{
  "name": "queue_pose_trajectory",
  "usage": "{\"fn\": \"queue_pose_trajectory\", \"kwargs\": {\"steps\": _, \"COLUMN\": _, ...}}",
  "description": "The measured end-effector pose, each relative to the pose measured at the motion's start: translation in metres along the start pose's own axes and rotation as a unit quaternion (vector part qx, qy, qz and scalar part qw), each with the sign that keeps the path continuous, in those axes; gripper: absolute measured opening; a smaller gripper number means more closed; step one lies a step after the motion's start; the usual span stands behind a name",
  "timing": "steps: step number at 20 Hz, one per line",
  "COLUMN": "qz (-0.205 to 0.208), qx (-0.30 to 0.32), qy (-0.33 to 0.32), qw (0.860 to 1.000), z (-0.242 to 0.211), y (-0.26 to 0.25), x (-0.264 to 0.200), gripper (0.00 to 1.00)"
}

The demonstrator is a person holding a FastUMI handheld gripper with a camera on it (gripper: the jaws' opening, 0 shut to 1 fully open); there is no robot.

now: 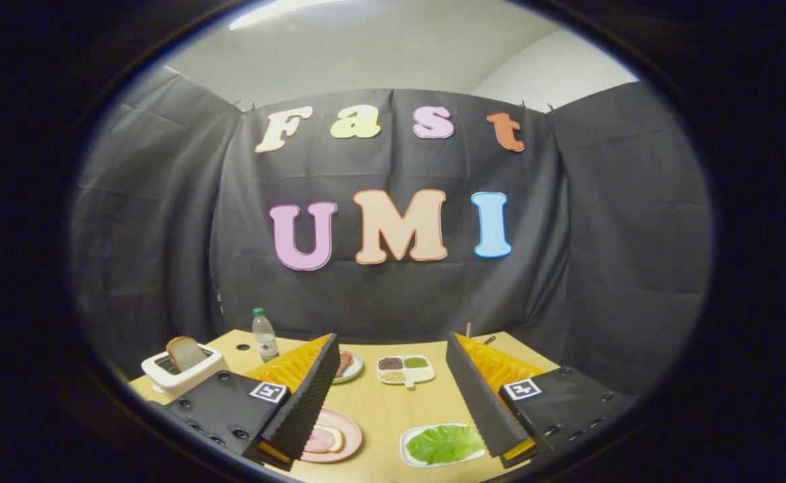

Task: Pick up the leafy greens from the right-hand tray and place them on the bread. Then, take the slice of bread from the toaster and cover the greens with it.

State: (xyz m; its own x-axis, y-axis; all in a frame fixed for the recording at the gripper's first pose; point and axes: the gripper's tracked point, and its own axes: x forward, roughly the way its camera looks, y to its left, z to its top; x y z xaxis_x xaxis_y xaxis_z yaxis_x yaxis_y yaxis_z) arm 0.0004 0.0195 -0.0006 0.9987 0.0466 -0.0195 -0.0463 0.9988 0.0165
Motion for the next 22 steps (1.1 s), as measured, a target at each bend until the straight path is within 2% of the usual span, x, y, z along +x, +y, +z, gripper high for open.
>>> {"fn": "queue_pose_trajectory", "kwargs": {"steps": 5, "qz": 0.014, "qx": -0.002, "qy": -0.027, "qw": 1.0, "z": 0.014, "y": 0.007, "x": 0.002, "gripper": 1.0}}
{"fn": "queue_pose_trajectory", "kwargs": {"steps": 9, "qz": 0.019, "qx": 0.015, "qy": -0.019, "qw": 1.0, "z": 0.009, "y": 0.004, "x": 0.007, "gripper": 1.0}}
{"fn": "queue_pose_trajectory", "kwargs": {"steps": 16, "qz": 0.033, "qx": -0.004, "qy": 0.056, "qw": 0.998, "z": -0.035, "y": -0.015, "x": 0.019, "gripper": 1.0}}
{"fn": "queue_pose_trajectory", "kwargs": {"steps": 22, "qz": 0.037, "qx": 0.029, "qy": 0.158, "qw": 0.986, "z": -0.105, "y": -0.062, "x": 0.026, "gripper": 0.99}}
